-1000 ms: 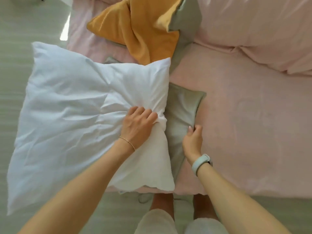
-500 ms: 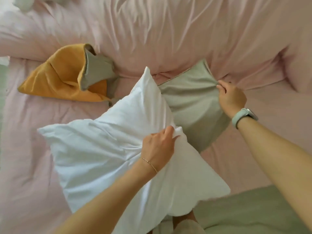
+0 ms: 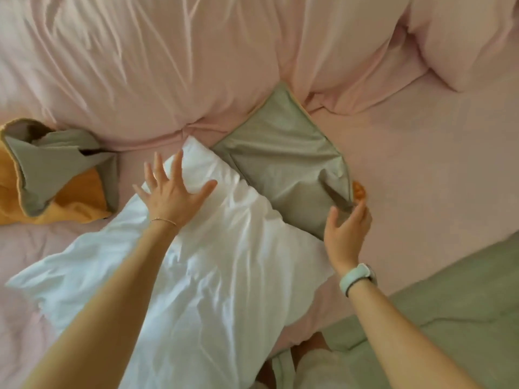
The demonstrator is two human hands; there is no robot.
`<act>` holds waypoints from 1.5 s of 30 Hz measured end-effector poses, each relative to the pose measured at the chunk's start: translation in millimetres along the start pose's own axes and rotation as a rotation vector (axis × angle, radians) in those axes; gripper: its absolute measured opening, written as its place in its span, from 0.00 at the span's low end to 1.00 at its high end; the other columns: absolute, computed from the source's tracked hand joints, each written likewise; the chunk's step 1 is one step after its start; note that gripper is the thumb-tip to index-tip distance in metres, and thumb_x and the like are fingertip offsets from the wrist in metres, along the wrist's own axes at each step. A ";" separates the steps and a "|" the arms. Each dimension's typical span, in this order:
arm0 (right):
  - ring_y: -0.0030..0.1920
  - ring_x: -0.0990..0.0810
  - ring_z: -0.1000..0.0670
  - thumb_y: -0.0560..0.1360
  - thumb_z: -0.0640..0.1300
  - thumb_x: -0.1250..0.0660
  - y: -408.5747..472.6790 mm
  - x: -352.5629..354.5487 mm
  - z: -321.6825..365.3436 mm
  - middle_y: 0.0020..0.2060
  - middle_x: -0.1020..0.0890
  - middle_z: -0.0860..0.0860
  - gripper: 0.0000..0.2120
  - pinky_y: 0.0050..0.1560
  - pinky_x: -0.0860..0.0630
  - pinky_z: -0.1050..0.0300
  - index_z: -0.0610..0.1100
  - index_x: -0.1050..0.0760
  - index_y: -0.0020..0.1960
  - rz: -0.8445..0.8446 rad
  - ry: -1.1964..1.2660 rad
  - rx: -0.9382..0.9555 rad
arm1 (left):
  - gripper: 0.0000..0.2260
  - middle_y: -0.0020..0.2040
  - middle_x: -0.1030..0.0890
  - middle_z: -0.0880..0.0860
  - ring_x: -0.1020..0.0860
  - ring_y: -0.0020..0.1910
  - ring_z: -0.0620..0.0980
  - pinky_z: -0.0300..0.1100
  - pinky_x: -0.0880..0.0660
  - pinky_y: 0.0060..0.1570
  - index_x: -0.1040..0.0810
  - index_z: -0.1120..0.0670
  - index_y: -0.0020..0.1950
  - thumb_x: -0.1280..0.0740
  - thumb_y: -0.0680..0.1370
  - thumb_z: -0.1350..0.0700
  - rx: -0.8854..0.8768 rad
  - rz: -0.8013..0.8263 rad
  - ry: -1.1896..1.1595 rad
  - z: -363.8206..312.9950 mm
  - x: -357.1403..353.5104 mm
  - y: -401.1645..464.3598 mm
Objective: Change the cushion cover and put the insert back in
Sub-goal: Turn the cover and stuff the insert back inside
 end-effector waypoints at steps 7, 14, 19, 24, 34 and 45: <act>0.64 0.29 0.46 0.71 0.63 0.37 -57.1 -50.4 -41.1 0.66 0.29 0.46 0.39 0.66 0.33 0.48 0.42 0.45 0.72 0.261 0.405 -0.523 | 0.47 0.76 0.44 0.52 0.35 0.69 0.61 0.54 0.35 0.62 0.63 0.40 0.74 0.36 0.67 0.30 0.026 0.326 -0.006 34.5 -29.4 25.8; 0.64 0.30 0.41 0.71 0.66 0.54 -89.3 -45.2 -19.3 0.63 0.27 0.46 0.37 0.64 0.34 0.41 0.48 0.48 0.75 0.080 0.158 -0.341 | 0.44 0.59 0.24 0.53 0.32 0.60 0.56 0.50 0.39 0.63 0.30 0.51 0.68 0.49 0.60 0.25 -0.349 0.158 0.059 8.6 -32.1 27.9; 0.71 0.39 0.49 0.74 0.63 0.48 -113.3 -33.1 -33.5 0.73 0.40 0.50 0.37 0.71 0.41 0.50 0.51 0.59 0.76 -0.020 0.377 -0.363 | 0.30 0.72 0.40 0.52 0.43 0.71 0.53 0.48 0.47 0.71 0.25 0.50 0.63 0.43 0.70 0.33 -0.324 0.161 -0.216 -13.1 -44.8 56.3; 0.69 0.36 0.42 0.78 0.60 0.45 -118.3 -60.6 -49.2 0.71 0.36 0.44 0.36 0.66 0.40 0.51 0.47 0.59 0.76 0.009 0.358 -0.605 | 0.44 0.77 0.53 0.52 0.52 0.75 0.55 0.59 0.53 0.72 0.53 0.42 0.75 0.32 0.67 0.34 -0.249 0.394 -0.068 -16.0 -85.4 93.3; 0.46 0.24 0.40 0.79 0.50 0.42 -87.8 -22.4 -3.2 0.45 0.21 0.41 0.16 0.40 0.37 0.55 0.36 0.30 0.50 -0.272 0.017 -0.259 | 0.24 0.63 0.25 0.58 0.27 0.60 0.62 0.48 0.32 0.56 0.36 0.52 0.71 0.39 0.78 0.44 -0.202 0.280 -0.232 1.3 -60.0 65.4; 0.53 0.25 0.38 0.79 0.55 0.44 -19.3 49.2 180.3 0.51 0.22 0.39 0.20 0.42 0.36 0.52 0.36 0.31 0.55 -0.003 -0.494 0.497 | 0.23 0.61 0.24 0.63 0.28 0.60 0.63 0.48 0.33 0.58 0.27 0.61 0.64 0.44 0.80 0.45 0.211 0.055 -0.563 84.4 28.5 -50.7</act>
Point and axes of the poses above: each hand's wrist, its own y-axis towards the middle knuckle, its own x-axis out of the back of the hand, z = x × y, the point moved 7 cm from there along y, towards the middle knuckle
